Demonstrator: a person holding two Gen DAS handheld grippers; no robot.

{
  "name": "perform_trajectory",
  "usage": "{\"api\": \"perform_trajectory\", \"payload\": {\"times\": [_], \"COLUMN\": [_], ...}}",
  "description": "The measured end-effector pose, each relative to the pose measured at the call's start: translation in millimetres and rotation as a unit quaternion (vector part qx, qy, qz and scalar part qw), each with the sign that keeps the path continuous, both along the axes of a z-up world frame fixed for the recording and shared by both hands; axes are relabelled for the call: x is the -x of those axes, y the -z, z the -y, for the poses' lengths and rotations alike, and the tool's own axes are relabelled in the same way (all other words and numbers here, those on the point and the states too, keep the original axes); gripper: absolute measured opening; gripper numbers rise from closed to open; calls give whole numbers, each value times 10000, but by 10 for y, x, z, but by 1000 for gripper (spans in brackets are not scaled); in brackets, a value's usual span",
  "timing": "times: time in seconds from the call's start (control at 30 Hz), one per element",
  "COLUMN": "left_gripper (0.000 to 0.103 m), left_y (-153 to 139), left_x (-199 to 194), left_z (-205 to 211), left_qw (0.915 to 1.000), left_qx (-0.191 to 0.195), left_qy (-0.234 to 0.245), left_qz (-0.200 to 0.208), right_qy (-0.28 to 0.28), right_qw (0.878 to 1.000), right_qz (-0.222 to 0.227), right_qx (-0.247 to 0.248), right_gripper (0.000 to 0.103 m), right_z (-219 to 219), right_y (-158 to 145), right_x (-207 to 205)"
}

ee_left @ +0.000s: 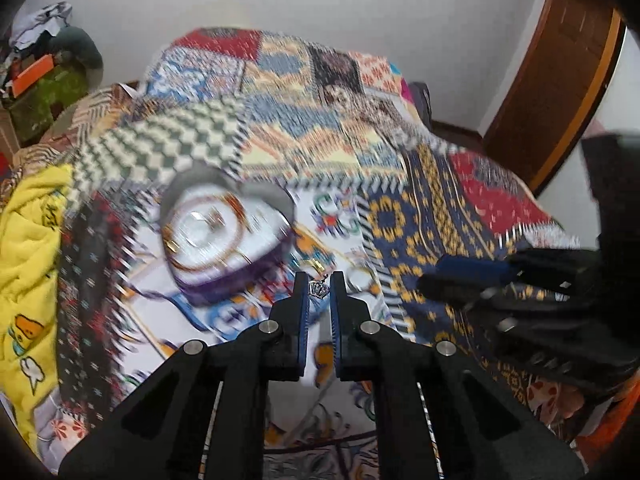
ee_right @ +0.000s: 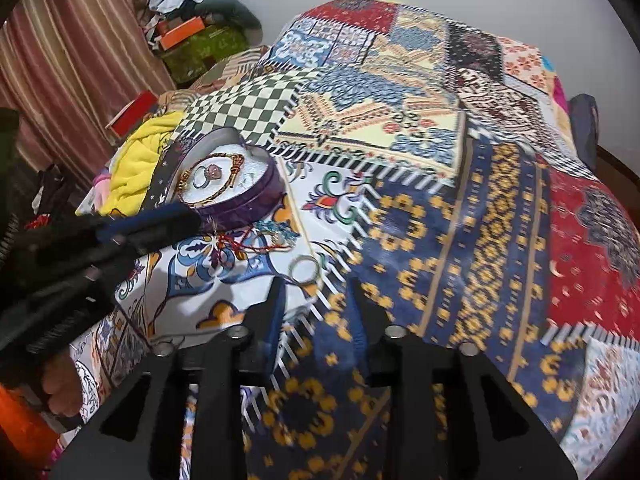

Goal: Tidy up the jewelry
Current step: 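Grasp the silver hoop ring with the right tool while the left tool carries the earring over the tin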

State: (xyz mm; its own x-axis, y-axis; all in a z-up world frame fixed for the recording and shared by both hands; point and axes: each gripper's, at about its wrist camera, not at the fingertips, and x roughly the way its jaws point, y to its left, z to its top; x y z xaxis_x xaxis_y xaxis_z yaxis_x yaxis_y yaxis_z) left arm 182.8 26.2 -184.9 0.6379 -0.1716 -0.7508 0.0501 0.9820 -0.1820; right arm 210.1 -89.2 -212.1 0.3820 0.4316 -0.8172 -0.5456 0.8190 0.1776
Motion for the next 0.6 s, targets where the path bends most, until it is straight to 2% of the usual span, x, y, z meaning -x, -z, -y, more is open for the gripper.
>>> {"api": "perform_trajectory", "payload": {"times": [0.17, 0.33, 0.37, 0.5, 0.6], "left_gripper": [8, 8, 8, 8, 8], "left_y": [-133, -134, -129, -95, -84], "left_x": [-21, -74, -76, -87, -92], "left_z": [-188, -292, -301, -341, -353], "left_qw": [9997, 9993, 9993, 9992, 9992], "left_qx": [-9, 76, 85, 122, 132], "left_qy": [-152, -239, -246, -281, -301], "left_qz": [214, 268, 272, 266, 246], "right_qy": [-154, -197, -186, -33, 26], "right_qw": [9997, 9993, 9994, 9996, 9999], "right_qz": [37, 5, 37, 46, -118], "right_qx": [186, 327, 306, 280, 48], "right_gripper": [37, 37, 36, 20, 20], "right_z": [-178, -246, -238, -167, -105], "right_y": [110, 236, 230, 239, 234], "right_x": [-59, -101, -85, -106, -173]}}
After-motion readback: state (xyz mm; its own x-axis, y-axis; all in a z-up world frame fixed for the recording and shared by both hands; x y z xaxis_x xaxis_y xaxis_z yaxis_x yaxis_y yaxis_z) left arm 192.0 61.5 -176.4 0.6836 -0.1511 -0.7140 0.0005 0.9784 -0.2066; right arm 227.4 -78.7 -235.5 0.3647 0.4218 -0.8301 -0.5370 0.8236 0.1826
